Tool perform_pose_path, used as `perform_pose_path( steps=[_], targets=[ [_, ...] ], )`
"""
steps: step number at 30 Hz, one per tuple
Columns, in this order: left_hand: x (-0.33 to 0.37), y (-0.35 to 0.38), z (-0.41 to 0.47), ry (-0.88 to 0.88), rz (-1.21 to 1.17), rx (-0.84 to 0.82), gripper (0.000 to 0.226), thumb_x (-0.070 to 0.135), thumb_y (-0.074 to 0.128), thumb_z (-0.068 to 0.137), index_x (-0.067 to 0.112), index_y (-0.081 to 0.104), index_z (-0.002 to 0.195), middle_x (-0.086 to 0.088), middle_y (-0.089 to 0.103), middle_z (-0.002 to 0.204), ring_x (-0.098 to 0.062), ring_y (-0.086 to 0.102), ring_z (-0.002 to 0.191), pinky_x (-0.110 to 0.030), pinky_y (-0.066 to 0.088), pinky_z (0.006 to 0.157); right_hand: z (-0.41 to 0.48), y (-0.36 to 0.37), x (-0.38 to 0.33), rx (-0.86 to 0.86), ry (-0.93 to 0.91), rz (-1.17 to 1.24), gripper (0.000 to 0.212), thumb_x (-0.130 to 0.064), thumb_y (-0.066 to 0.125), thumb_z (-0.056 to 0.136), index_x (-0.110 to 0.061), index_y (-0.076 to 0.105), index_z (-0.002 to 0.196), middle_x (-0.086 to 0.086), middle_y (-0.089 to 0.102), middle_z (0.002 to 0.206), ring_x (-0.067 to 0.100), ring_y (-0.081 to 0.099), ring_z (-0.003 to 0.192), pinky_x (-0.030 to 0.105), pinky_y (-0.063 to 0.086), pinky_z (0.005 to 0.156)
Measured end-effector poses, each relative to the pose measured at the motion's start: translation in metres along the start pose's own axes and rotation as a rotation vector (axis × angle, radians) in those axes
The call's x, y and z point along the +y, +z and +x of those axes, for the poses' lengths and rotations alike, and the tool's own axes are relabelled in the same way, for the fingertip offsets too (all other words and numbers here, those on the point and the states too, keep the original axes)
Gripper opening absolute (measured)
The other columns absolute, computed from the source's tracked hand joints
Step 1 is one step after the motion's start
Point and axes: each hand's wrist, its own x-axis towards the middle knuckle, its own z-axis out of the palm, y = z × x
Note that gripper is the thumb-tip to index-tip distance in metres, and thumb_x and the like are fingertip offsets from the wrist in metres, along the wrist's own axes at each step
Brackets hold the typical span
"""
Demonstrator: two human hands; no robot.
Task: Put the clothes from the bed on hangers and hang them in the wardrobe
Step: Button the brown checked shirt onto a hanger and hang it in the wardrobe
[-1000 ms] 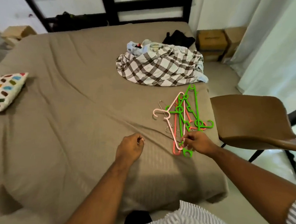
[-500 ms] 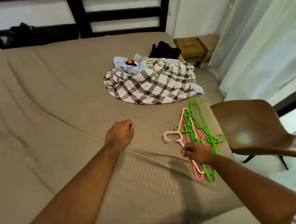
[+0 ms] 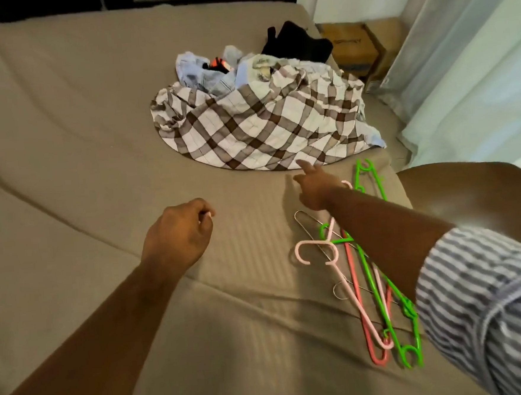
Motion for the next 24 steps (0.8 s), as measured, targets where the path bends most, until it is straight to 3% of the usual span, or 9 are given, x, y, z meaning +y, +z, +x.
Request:
perform_pose_path(
  steps=[4,8,10,13,15,17,24],
  targets=[
    [-0.004,0.027,0.017,0.012,-0.042,0.011,0.015,0.033,0.053,0.099,0.033,0.067,0.106,0.006,0.073,0.099,-0.019,0.068,0.091,-0.041,0.058,0.082,0.04,0.018,0.001,0.006,0.02,-0.119,0.057,-0.021,0.052,0.09,-0.031,0.046,0.146,-0.001,-0.011,0.169,0.036,0.017,0.148,0.051,0.039,0.109],
    [-0.004,0.051,0.021,0.01,-0.057,0.007,0.015,0.034,0.054,0.099,0.032,0.067,0.107,0.007,0.072,0.098,-0.019,0.067,0.09,-0.042,0.058,0.081,0.063,0.035,0.003,0.006,0.028,-0.187,0.06,-0.022,0.048,0.094,-0.022,0.036,0.152,-0.002,0.016,0.166,0.031,0.024,0.144,0.052,0.039,0.108],
    [-0.003,0.059,0.016,0.015,-0.092,0.021,0.015,0.031,0.055,0.099,0.03,0.068,0.106,0.007,0.072,0.096,-0.018,0.067,0.088,-0.04,0.058,0.079,0.072,0.039,0.008,0.03,0.043,-0.18,0.057,-0.021,0.048,0.095,-0.018,0.039,0.151,-0.001,0.026,0.161,0.03,0.026,0.143,0.054,0.039,0.107],
    [0.001,0.068,0.006,0.032,-0.093,0.008,0.015,0.026,0.057,0.099,0.025,0.071,0.106,0.005,0.073,0.093,-0.015,0.066,0.082,-0.032,0.056,0.074,0.077,0.04,0.017,0.07,0.047,-0.185,0.051,-0.021,0.05,0.094,-0.027,0.05,0.145,0.001,0.015,0.165,0.033,0.016,0.15,0.057,0.032,0.111],
    [0.003,0.073,0.003,0.035,-0.087,-0.006,0.015,0.025,0.057,0.099,0.025,0.071,0.106,0.006,0.073,0.091,-0.013,0.066,0.08,-0.03,0.055,0.071,0.08,0.041,0.02,0.056,0.057,-0.165,0.051,-0.023,0.046,0.097,-0.03,0.047,0.147,0.0,0.015,0.167,0.033,0.014,0.151,0.059,0.028,0.113],
    [0.004,0.076,0.003,0.018,-0.092,-0.013,0.016,0.025,0.057,0.1,0.026,0.07,0.106,0.007,0.072,0.09,-0.012,0.065,0.08,-0.03,0.055,0.071,0.082,0.043,0.019,0.054,0.063,-0.141,0.053,-0.02,0.042,0.097,-0.02,0.044,0.15,0.0,0.028,0.163,0.032,0.021,0.148,0.058,0.028,0.113],
    [0.014,0.07,-0.005,-0.004,-0.08,-0.004,0.015,0.026,0.056,0.1,0.026,0.07,0.107,0.007,0.072,0.091,-0.012,0.065,0.081,-0.032,0.057,0.073,0.085,-0.002,0.032,0.324,0.038,-0.042,0.034,0.0,0.055,0.092,-0.006,0.067,0.123,0.021,0.063,0.126,0.038,0.058,0.119,0.042,0.049,0.1]
  ],
)
